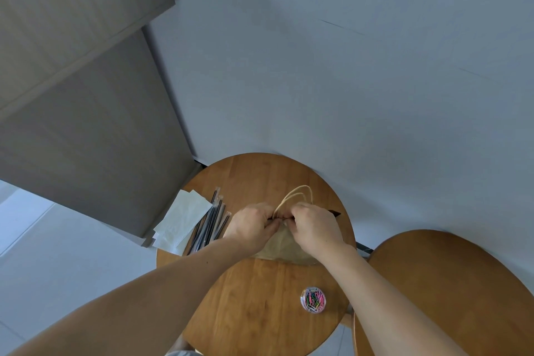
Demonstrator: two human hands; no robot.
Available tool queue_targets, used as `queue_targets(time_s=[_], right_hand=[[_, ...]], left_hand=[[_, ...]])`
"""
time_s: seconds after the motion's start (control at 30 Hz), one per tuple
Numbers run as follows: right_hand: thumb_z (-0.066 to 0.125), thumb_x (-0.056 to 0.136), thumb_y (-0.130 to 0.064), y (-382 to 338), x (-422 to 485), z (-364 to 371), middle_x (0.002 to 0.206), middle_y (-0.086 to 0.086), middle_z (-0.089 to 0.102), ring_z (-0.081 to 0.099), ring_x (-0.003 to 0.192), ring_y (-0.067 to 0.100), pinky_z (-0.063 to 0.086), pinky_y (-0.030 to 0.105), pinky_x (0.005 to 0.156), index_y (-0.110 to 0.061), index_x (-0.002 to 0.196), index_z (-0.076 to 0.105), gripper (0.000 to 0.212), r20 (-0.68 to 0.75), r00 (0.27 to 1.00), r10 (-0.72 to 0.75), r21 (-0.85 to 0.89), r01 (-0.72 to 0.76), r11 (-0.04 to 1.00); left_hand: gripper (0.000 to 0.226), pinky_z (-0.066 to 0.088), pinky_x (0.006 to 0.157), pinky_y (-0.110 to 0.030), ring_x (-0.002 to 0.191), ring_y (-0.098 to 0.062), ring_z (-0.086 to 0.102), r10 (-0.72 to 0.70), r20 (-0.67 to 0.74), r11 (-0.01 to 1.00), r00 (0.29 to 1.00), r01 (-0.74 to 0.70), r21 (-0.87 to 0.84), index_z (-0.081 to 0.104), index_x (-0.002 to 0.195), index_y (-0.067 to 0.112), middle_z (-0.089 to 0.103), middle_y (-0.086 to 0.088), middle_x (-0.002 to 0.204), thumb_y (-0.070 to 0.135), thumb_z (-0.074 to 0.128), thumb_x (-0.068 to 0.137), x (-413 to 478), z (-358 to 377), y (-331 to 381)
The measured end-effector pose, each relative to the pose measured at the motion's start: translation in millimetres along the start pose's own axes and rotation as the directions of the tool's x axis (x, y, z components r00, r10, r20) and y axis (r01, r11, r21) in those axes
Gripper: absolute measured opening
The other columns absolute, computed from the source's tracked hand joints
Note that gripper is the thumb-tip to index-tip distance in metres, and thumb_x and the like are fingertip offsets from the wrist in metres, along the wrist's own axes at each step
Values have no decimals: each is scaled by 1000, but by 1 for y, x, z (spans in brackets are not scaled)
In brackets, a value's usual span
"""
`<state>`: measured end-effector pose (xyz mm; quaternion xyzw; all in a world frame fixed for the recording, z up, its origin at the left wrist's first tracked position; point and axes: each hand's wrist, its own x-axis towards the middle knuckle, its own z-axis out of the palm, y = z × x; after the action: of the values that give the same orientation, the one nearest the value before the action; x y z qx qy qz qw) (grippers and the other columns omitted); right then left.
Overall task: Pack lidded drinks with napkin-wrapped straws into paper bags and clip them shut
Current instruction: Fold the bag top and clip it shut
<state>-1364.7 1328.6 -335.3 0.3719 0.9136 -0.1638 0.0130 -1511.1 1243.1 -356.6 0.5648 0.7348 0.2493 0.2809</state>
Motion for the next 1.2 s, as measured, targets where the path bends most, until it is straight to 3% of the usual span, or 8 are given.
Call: queue_targets(time_s=[0.5,0.6,0.7,0.77,0.9,1.0,1.1,1.2], right_hand=[[57,97,-27,-4,-5,3,94,0,62,62,83,20,51,32,65,-12,96,64,17,-53,995,-83,-64,79,995],[66,91,-24,0,-19,-4,110,-1,66,66,88,14,57,28,72,-10,110,68,23,-231,966,-118,148,155,977],[67,88,-32,17,-36,-18,101,-4,68,58,79,0,49,9,66,-12,104,69,26,-530,842,-104,167,224,960],[64,82,-49,35,-44,-24,110,-7,59,46,84,-5,37,4,68,-16,117,61,48,-452,892,-2,187,98,977],[70,70,-65,71,-52,-15,149,-13,28,54,113,10,47,22,81,-41,148,17,98,112,975,194,112,-206,972],[77,78,-46,84,-52,-3,152,-16,35,51,126,13,45,25,96,-49,147,15,93,185,959,214,231,-254,939],[81,80,-28,86,-52,8,127,-24,48,59,102,3,44,15,87,-42,146,29,85,103,928,359,514,-359,779],[77,83,-22,90,-55,18,101,-12,71,68,78,4,58,26,75,-26,127,59,48,135,884,447,628,-426,652]], left_hand=[[16,51,73,-37,81,-13,61,-55,9,998,998,55,-30,73,93,18,68,5,86,25,58,94,-2,4,1],[11,52,73,-35,82,-9,60,-95,33,992,995,98,-82,70,92,24,65,10,85,32,65,85,-1,-2,-6],[50,47,81,-20,99,1,53,-127,52,990,991,129,-51,58,122,41,58,24,103,40,74,75,-8,-15,-29],[65,45,84,-20,104,-1,52,-173,77,985,982,171,22,50,134,39,54,22,113,39,76,74,-13,-21,-44],[46,42,67,-15,89,-1,55,-289,128,957,949,283,67,60,125,38,56,13,113,38,70,80,-20,-17,-59],[33,36,58,-17,77,-1,52,-308,120,951,944,303,57,67,116,33,55,8,99,32,65,83,-19,-10,-60],[15,42,60,-24,75,-6,55,-307,111,951,945,303,54,71,98,31,56,7,90,31,63,85,-17,-6,-57],[16,43,60,-28,73,-14,58,-315,114,949,942,313,31,63,72,38,57,11,78,32,64,87,-16,-6,-57]])
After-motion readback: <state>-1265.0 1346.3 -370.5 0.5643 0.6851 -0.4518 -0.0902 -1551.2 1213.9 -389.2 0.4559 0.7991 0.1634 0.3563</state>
